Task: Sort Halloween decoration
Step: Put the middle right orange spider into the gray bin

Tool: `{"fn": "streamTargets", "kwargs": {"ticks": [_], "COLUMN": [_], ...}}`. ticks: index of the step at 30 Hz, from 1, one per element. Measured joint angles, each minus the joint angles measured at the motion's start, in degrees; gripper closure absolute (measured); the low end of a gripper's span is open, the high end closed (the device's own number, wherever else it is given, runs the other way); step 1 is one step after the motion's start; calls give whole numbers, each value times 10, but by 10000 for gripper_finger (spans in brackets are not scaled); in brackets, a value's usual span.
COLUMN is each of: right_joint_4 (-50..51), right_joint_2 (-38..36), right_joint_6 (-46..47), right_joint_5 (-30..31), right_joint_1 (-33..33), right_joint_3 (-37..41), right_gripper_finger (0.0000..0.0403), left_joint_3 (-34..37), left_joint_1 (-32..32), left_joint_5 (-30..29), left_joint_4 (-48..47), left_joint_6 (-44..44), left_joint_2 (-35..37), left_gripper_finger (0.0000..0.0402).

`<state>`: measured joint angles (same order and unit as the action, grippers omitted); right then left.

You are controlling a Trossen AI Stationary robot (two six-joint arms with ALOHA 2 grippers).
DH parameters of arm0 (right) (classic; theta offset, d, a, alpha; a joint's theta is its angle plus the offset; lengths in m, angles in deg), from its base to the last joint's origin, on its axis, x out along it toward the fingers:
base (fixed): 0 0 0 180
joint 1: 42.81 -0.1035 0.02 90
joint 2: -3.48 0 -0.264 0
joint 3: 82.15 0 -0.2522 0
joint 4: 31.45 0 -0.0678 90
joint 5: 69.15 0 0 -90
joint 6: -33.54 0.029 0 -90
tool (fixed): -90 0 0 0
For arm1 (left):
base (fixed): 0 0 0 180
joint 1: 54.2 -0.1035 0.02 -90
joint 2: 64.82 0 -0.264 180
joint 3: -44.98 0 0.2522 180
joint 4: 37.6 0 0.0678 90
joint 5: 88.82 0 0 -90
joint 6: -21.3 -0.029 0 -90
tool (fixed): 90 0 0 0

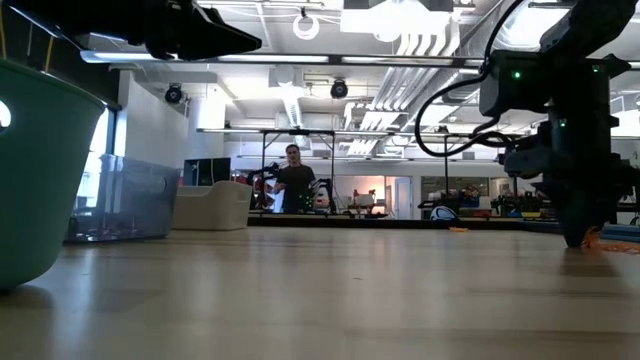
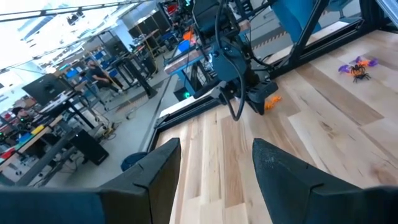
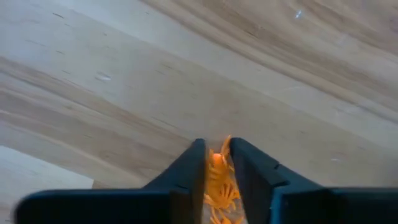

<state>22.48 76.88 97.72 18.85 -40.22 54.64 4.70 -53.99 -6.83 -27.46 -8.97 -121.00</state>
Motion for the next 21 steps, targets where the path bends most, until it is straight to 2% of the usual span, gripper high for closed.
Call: {"fn": "streamTargets", "kwargs": {"ticks": [4, 8, 11, 16, 21], "right_joint_4": [-2, -3, -1, -34, -137], "right_joint_2": [0, 0, 2, 2, 2], "right_joint_6": [1, 4, -1, -38, -114], "right_joint_5": [0, 9, 21, 87, 125], "right_joint_1": [0, 0, 1, 15, 48], "right_joint_3": [0, 0, -8, -38, -64], "right_gripper_finger": [394, 386, 396, 396, 400], "left_joint_3": [0, 0, 0, 0, -1], "left_joint_1": [0, 0, 0, 0, 0], "left_joint_5": [0, 7, 16, 17, 17], "left_joint_4": [0, 0, 0, -1, -11], "left_joint_6": [0, 1, 1, 2, -10], "left_joint_2": [0, 0, 0, 2, 21], "left_gripper_finger": [216, 216, 216, 216, 216]}}
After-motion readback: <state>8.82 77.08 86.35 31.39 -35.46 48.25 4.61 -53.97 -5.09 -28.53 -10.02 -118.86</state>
